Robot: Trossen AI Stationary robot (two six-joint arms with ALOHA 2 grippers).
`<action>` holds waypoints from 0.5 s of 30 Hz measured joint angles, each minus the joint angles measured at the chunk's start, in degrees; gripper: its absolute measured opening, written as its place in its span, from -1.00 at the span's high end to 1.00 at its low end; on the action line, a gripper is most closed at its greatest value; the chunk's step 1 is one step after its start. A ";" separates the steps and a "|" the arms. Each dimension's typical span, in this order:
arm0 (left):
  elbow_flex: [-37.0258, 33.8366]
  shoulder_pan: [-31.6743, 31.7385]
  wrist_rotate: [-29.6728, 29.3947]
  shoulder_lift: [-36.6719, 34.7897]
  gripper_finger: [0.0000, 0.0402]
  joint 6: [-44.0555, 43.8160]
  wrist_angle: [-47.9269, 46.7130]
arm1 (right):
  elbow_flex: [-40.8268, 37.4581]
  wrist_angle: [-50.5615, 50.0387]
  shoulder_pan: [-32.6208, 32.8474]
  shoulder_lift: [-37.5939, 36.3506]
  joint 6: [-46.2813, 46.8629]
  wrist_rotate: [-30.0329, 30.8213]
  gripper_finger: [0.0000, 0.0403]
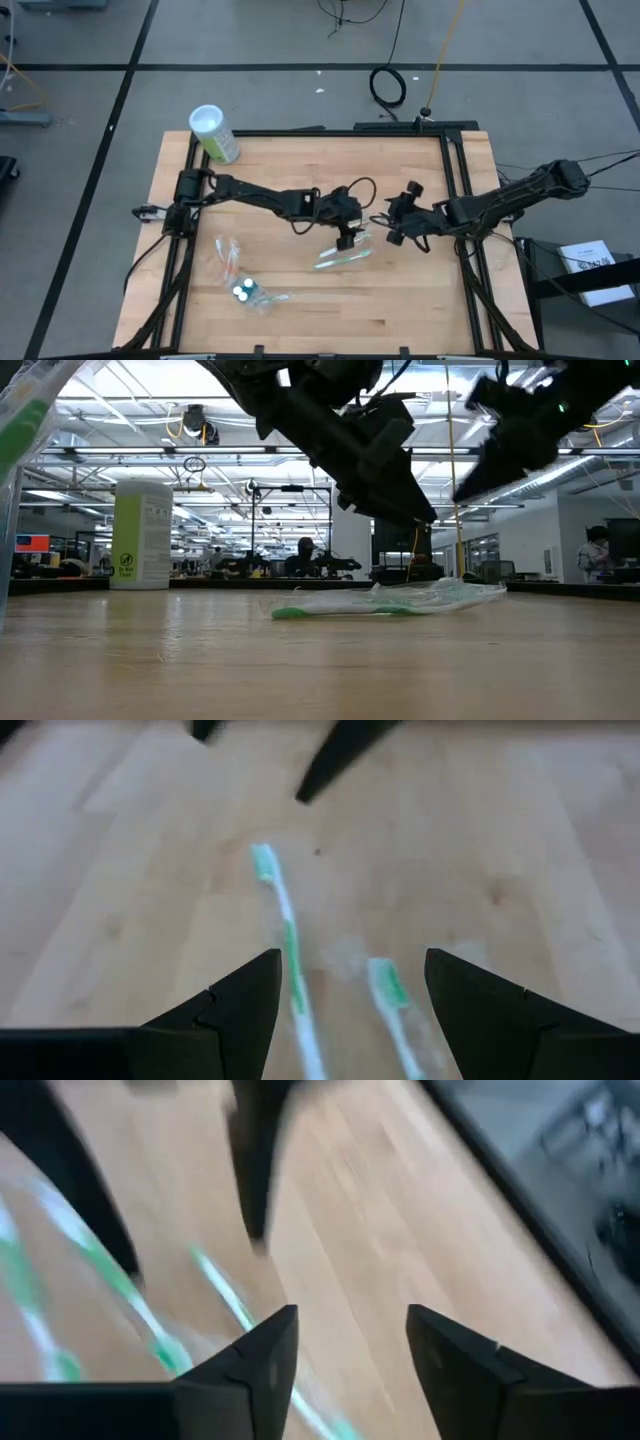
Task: Pick & Place toothbrushing station
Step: Put the green toothbrush into the transparent organizer
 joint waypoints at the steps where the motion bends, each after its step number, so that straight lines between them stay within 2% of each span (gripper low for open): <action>1: 0.04 0.34 0.00 -0.07 -0.26 0.04 0.02 | -1.15 -1.09 -0.61 -0.19 2.29 0.03 0.06; 5: 0.02 1.49 0.02 -0.91 -0.26 0.06 -0.23 | -7.26 1.07 -5.14 -0.14 5.22 -2.81 0.00; 10: 0.06 2.43 0.04 -1.00 -0.26 -0.36 -2.43 | -13.51 4.70 -12.44 -0.34 7.97 -12.77 -0.04; 15: 0.04 2.94 0.08 -1.00 -0.26 -0.81 -5.46 | -15.54 5.44 -16.05 -0.36 10.03 -19.94 -0.02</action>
